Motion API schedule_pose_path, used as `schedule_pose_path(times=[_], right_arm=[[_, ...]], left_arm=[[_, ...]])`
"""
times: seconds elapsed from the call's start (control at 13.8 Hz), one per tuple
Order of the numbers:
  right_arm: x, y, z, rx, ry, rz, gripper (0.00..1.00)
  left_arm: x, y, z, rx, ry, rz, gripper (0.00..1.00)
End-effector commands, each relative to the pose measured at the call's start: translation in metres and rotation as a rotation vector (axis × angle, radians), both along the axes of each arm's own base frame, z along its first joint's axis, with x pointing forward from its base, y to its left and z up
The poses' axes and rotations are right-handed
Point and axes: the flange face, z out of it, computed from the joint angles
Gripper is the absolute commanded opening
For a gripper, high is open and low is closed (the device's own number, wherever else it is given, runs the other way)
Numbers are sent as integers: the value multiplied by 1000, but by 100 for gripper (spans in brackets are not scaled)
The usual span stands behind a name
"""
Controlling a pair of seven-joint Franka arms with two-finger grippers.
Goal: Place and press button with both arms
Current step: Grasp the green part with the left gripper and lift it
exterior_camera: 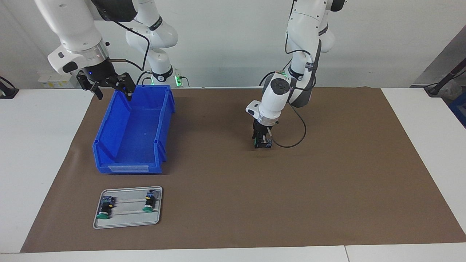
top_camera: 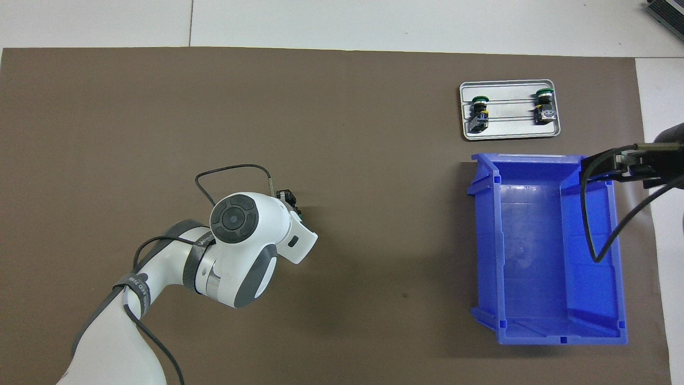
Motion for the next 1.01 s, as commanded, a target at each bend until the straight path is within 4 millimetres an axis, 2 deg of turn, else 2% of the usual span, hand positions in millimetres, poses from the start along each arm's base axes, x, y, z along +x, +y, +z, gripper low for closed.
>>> schedule_pose_path(times=[0.0, 0.29, 0.51, 0.94], right_arm=[[-4, 4, 2, -5, 10, 27, 100], [-4, -1, 2, 12, 7, 19, 100], [-4, 1, 2, 14, 7, 22, 100], [-4, 2, 2, 14, 7, 23, 100]], left_arm=[[11, 9, 1, -6, -11, 22, 41], [21, 12, 5, -11, -21, 28, 21], [24, 14, 7, -15, -24, 37, 21], [43, 20, 40, -99, -36, 126, 21]])
